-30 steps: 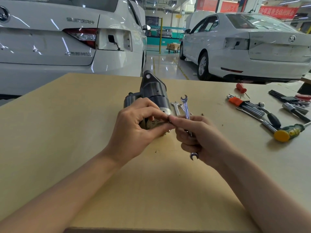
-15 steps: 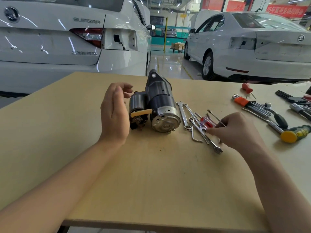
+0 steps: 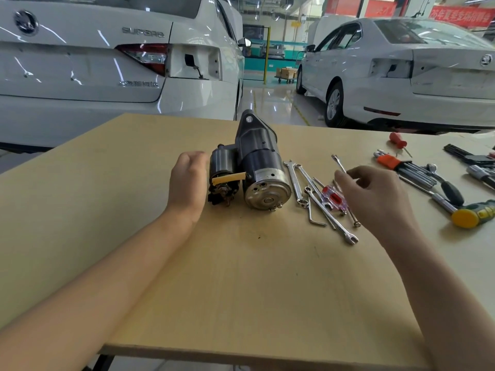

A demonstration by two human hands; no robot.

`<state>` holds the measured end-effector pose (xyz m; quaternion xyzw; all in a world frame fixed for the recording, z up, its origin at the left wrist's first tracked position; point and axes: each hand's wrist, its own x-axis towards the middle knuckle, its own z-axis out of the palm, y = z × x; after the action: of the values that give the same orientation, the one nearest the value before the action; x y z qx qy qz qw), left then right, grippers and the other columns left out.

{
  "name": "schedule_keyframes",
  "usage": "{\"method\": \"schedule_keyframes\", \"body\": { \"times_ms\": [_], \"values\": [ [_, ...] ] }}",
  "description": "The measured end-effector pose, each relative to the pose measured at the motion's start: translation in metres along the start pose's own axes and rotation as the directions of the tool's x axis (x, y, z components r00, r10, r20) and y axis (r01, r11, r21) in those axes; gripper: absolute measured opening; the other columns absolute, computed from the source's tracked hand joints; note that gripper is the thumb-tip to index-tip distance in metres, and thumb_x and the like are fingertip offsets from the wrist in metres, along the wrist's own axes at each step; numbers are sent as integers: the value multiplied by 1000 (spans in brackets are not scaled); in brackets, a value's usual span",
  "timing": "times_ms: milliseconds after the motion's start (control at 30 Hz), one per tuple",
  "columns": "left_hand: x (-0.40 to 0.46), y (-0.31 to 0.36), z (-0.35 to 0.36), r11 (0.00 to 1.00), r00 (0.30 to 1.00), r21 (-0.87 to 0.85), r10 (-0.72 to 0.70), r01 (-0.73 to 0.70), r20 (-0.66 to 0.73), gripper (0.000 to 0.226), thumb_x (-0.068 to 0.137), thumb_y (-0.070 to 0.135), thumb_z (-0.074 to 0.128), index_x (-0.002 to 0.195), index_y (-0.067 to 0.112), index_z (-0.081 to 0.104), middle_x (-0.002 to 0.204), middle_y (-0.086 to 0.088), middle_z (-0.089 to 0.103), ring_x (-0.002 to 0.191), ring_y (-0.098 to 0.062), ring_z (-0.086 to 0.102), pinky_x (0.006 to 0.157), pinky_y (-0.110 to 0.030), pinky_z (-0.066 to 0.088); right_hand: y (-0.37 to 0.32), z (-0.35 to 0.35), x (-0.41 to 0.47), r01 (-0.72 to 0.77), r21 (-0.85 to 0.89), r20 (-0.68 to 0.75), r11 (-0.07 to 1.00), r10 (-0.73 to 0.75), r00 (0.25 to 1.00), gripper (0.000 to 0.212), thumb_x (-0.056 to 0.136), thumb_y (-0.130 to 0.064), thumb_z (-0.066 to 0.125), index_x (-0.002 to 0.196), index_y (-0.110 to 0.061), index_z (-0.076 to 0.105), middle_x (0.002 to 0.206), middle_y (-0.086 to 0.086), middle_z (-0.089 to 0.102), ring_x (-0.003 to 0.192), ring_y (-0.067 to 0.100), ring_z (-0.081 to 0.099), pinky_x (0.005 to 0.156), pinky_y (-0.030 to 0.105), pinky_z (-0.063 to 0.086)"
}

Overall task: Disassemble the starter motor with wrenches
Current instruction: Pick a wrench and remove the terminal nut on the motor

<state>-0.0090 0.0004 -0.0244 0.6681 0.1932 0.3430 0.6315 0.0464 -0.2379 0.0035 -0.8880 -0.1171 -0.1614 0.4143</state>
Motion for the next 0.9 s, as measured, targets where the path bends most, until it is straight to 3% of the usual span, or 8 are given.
{"method": "schedule_keyframes", "body": {
  "times_ms": [167,267,333,433,533,633,800,900],
  "values": [
    [3,-6,0,987,985,31,-159,157,73,16,93,29,52,97,15,59,99,-3,58,96,-22,55,82,-39,42,-1,-12,3,-188,436,58,880,181,982,16,96,-13,53,96,-11,69,69,5,53,56,16,46,45,24,39],
    [2,-5,2,986,983,26,-165,164,83,16,91,30,54,98,17,61,99,-3,59,94,-21,55,82,-37,43,2,-21,6,-212,593,4,777,260,966,17,95,-5,52,96,-15,66,81,3,59,67,12,55,54,21,48],
    [1,-4,2,985,981,26,-173,172,90,25,84,33,58,102,15,62,99,-4,60,94,-22,56,83,-37,43,10,-23,12,-192,485,-89,853,266,960,21,94,-4,52,107,-13,66,83,4,61,71,13,57,61,25,52],
    [0,-4,1,984,977,19,-179,178,113,29,85,28,59,110,13,63,106,-7,63,99,-25,59,87,-39,47,24,-19,18,-178,88,-118,980,188,975,26,89,-3,56,111,-4,70,92,18,67,83,32,64,80,43,54],
    [2,-6,-2,988,979,34,-155,152,133,24,94,16,55,118,21,58,119,-4,63,113,-25,60,105,-44,45,32,-13,19,-202,-141,-38,969,199,979,28,85,-2,55,107,-1,71,102,23,66,94,35,57,78,35,45],
    [4,-7,-3,989,979,12,-146,146,143,37,95,13,55,132,19,56,120,0,62,116,-22,59,108,-44,42,36,-8,21,-243,-221,8,944,251,968,31,83,-1,52,109,-1,69,108,22,62,98,36,54,75,31,40],
    [5,-9,-4,987,974,-9,-154,158,168,42,93,15,58,135,17,56,124,-4,63,115,-22,60,109,-45,42,43,-5,21,-254,-295,31,921,275,961,29,80,-1,55,107,1,68,107,22,63,99,38,56,78,34,44],
    [5,-10,-4,989,975,-9,-145,148,166,39,93,16,59,132,20,58,123,-4,64,115,-23,60,108,-46,42,41,-3,19,-148,-358,5,922,161,987,33,82,-2,58,114,-1,65,113,21,60,105,37,54,84,38,44]
  ]
}}
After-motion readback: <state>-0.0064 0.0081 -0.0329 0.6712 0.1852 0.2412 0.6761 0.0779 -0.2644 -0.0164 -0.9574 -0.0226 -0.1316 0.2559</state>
